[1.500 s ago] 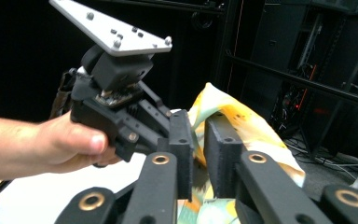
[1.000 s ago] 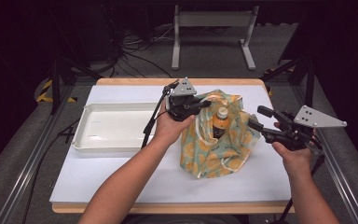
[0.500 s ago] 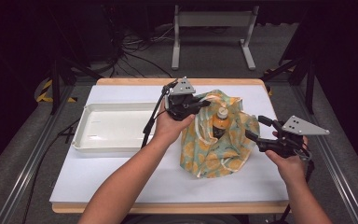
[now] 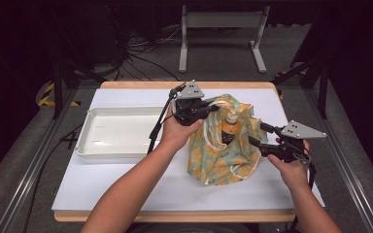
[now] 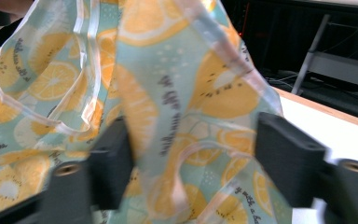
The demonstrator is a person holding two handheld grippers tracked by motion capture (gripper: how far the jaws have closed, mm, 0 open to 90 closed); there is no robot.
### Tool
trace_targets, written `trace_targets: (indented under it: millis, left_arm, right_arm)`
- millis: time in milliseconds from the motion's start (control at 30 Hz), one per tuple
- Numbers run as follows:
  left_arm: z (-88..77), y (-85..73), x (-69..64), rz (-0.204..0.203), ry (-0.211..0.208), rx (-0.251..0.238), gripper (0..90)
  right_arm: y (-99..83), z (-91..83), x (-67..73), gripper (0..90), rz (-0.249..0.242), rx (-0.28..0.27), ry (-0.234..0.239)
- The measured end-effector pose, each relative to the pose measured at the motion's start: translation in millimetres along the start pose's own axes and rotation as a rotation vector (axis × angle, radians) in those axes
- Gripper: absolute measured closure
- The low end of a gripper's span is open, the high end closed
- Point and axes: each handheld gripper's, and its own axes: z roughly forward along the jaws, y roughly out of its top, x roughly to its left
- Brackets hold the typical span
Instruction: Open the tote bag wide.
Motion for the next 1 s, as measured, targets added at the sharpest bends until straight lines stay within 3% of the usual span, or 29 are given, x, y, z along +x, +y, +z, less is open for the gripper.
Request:
trace_targets:
  millis: [133,167,367,767,1000]
  left_arm:
    - [-0.8,1.2,0.8,-0.004,0.003,0.002,88.7]
    - [-0.8,2.8,1.9,0.012,0.011,0.009,88.7]
    - [-3.0,10.9,6.1,0.009,0.021,0.003,88.6]
    - [4.2,12.3,22.2,-0.016,0.073,0.037,88.6]
    - [10.5,9.6,35.5,-0.041,0.1,0.057,88.6]
  right_arm:
    - [3.8,-4.4,-1.8,64.0,-0.012,-0.006,-0.004]
    - [4.8,-5.4,-1.9,67.0,-0.016,-0.005,-0.013]
    - [13.7,-12.9,-6.2,85.6,-0.015,-0.043,-0.019]
    - [33.2,-20.7,-22.4,89.9,0.016,-0.067,-0.019]
    - [47.4,-15.7,-28.1,90.0,-0.016,-0.039,-0.028]
